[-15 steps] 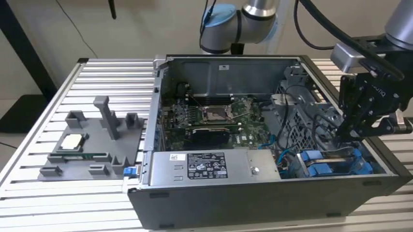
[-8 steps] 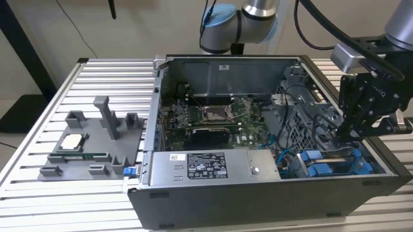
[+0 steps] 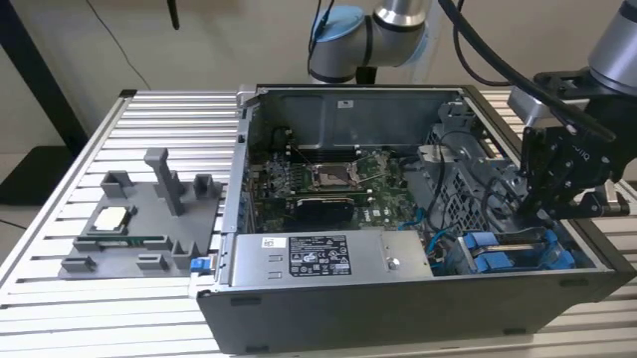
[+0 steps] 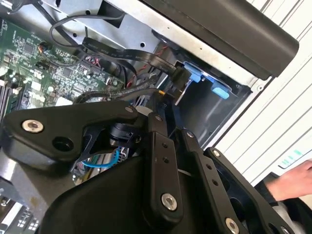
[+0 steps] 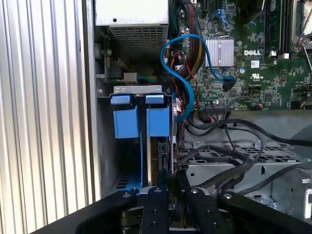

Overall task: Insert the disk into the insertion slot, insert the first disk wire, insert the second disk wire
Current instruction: 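Insert the first disk wire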

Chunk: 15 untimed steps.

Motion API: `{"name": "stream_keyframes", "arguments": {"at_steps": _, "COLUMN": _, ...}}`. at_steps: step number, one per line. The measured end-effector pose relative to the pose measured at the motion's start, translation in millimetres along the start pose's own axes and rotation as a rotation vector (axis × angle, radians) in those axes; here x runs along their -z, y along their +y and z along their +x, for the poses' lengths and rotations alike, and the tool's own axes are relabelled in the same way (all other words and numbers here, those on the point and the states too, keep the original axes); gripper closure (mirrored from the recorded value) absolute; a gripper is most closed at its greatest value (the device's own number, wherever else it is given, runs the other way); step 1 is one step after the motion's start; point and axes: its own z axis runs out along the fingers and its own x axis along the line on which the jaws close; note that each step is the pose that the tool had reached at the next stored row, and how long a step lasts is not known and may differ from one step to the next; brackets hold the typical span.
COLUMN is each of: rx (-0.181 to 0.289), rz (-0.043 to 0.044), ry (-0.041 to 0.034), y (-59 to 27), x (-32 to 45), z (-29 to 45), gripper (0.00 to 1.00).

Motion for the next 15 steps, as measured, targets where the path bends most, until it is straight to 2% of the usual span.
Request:
{"name": "stream_keyframes", "arguments": {"at_steps": 3, "rx": 0.000, "rz": 0.0000, "ry": 0.0000, "y": -1.3, "x": -4.0, "z": 0.4, "gripper": 0.81}}
{"name": "stream_keyframes", "arguments": {"at_steps": 15, "rx": 0.001, "rz": -0.0015, "ry": 0.0000, "y": -2.4, "x": -10.4, "z": 2.1, "gripper": 0.81}}
